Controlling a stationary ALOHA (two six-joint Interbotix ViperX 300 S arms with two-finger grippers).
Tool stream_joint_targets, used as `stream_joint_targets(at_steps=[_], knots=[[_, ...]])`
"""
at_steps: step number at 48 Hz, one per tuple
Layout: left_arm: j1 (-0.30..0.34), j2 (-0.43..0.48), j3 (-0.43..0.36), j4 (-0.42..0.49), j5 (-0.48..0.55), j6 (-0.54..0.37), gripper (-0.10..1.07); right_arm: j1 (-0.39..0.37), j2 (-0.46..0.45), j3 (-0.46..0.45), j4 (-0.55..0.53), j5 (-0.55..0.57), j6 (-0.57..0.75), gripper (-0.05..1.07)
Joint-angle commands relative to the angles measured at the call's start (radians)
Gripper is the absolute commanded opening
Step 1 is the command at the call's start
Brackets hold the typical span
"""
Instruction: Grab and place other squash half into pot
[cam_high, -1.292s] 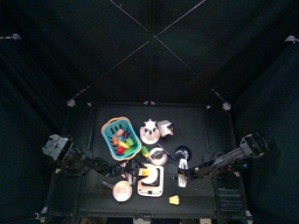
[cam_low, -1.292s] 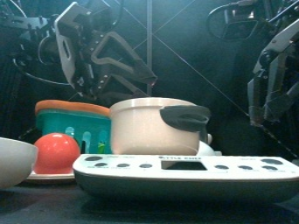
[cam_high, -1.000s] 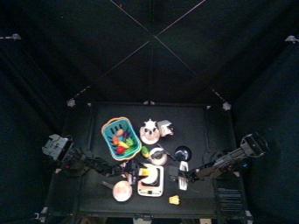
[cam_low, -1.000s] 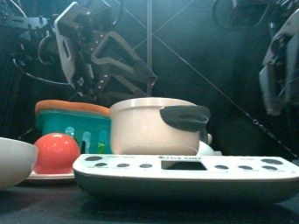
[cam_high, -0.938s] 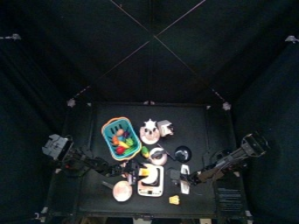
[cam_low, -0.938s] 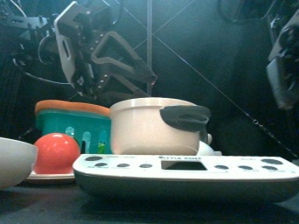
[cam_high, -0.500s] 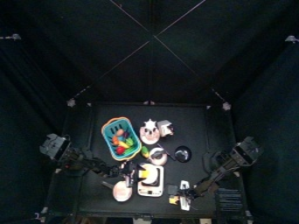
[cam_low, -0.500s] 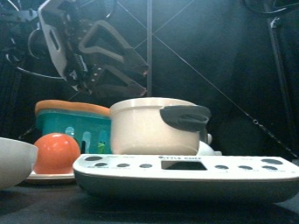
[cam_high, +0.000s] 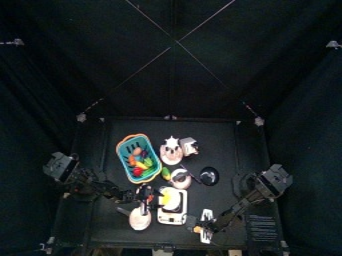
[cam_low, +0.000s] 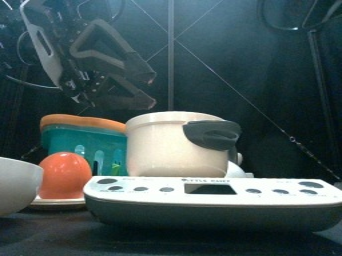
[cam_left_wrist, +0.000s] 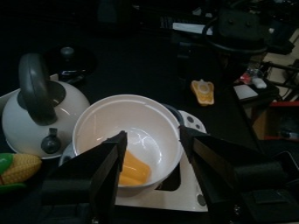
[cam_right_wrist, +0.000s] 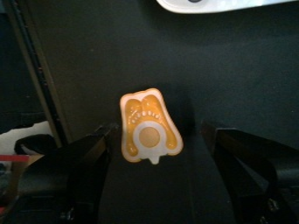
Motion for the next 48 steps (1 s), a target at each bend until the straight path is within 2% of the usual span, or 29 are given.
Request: stream_joint_targets(at_steps=[1,8,24,35,40,48], knots=[[-0.003,-0.025,0.0,0.003,-0.006,0.0,0.88,0.006,-0.006,-0.02,0.002,-0.006,-0.002,1.03],[-0.011,-0.032,0.014,-0.021,-0.006,-0.002,0.88,0.009,0.017,-0.02,0.002,-0.003,-0.002,1.03],[-0.034,-0.049,0.035,-0.029,0.0,-0.002,0.87,0.003,0.009,-0.026,-0.017,0.015,-0.005,1.03],[-0.046,-0.075,0.058,-0.08,0.0,-0.002,0.87,0.003,0.009,-0.029,-0.034,0.017,-0.005,1.01],[-0.048,-0.077,0.061,-0.086,0.0,0.0,0.87,0.003,0.012,-0.028,-0.038,0.017,-0.005,0.91],[-0.048,-0.077,0.061,-0.086,0.0,0.0,0.87,0.0,0.009,-0.032,-0.052,0.04,-0.006,0.64]])
